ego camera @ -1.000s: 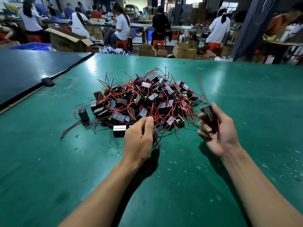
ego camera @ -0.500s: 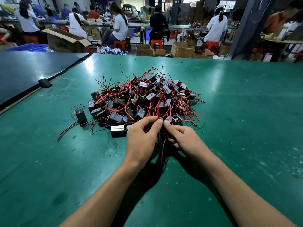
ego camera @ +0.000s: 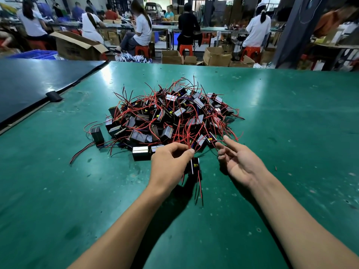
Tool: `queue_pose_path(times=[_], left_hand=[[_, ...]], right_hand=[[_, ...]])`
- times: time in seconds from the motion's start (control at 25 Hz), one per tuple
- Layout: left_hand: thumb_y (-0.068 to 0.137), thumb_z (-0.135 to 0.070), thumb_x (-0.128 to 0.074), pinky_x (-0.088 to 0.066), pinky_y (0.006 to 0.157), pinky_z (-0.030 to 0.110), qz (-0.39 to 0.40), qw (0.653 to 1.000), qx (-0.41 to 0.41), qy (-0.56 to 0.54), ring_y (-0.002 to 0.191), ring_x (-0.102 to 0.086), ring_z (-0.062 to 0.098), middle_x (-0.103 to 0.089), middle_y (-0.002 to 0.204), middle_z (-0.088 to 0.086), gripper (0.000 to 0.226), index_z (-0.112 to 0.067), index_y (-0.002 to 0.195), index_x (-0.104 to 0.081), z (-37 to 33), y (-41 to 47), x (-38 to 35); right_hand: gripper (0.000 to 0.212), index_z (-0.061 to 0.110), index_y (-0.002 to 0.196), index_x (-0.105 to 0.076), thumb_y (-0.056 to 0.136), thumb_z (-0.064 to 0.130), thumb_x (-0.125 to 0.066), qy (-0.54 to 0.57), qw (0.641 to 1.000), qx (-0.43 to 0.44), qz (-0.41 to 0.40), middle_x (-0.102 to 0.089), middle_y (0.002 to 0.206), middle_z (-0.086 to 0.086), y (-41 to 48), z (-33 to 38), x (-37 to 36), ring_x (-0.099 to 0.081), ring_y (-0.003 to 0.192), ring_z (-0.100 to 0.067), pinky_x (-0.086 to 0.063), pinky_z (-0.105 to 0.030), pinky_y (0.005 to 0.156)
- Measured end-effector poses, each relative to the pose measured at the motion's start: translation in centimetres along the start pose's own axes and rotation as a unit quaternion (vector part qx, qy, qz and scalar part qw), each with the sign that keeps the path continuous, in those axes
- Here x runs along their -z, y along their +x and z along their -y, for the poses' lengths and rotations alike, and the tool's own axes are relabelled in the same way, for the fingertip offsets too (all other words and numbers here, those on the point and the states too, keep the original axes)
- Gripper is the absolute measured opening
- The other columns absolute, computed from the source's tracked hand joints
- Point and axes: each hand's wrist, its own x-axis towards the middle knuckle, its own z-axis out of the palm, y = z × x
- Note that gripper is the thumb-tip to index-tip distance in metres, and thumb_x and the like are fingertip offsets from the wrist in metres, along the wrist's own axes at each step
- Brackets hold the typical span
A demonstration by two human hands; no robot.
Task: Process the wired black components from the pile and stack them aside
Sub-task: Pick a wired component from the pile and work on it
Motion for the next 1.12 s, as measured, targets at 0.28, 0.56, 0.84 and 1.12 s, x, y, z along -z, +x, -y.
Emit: queue_pose_path(times=[0.28,0.56,0.84,1.12], left_hand=[[0.084,-0.015,-0.074,-0.046,0.068,0.010,-0.066,0.975,-0.177,0.121,0.081,-0.058,0.001,-0.061,0.087,-0.007,0.006,-0.016,0.089,-0.072,-0.1,-0.4,-0.2],[0.080,0.002,-0.067,-0.047,0.071,0.029,-0.104,0.929,-0.312,0.169,0.080,-0.051,0.014,-0.057,0.089,0.000,0.022,-0.011,0.097,-0.061,-0.1,-0.1,0.2],[0.088,-0.031,-0.064,-0.027,0.102,0.032,0.135,0.831,-0.366,0.398,0.128,-0.050,0.016,-0.068,0.119,-0.012,0.027,-0.024,0.113,-0.069,1.0,-0.1,-0.2],[0.085,-0.018,-0.068,-0.050,0.078,0.034,0.058,0.838,-0.421,0.344,0.073,-0.067,0.019,-0.072,0.077,-0.005,0.009,-0.017,0.085,-0.077,0.9,-0.1,-0.1]], right_hand=[[0.021,0.016,0.078,-0.072,0.096,0.026,-0.065,-0.202,0.945,0.243,-0.080,-0.072,0.074,-0.001,0.4,-0.4,1.1,-0.055,0.050,-0.008,-0.046,-0.024,0.047],[0.029,0.021,0.071,-0.063,0.096,0.036,-0.061,-0.481,0.693,0.536,-0.045,-0.058,0.061,0.009,-3.3,-0.3,0.4,-0.050,0.057,-0.004,-0.040,-0.019,0.056],[0.046,0.014,0.056,-0.054,0.096,0.035,-0.063,-0.528,0.744,0.408,0.013,-0.040,0.048,0.001,-6.4,3.8,4.3,-0.033,0.046,-0.006,-0.028,-0.029,0.049],[0.030,0.015,0.112,-0.065,0.085,0.024,-0.077,-0.622,0.690,0.317,-0.192,-0.057,0.087,-0.004,-6.2,6.6,5.7,-0.050,0.076,-0.018,-0.041,-0.029,0.073]])
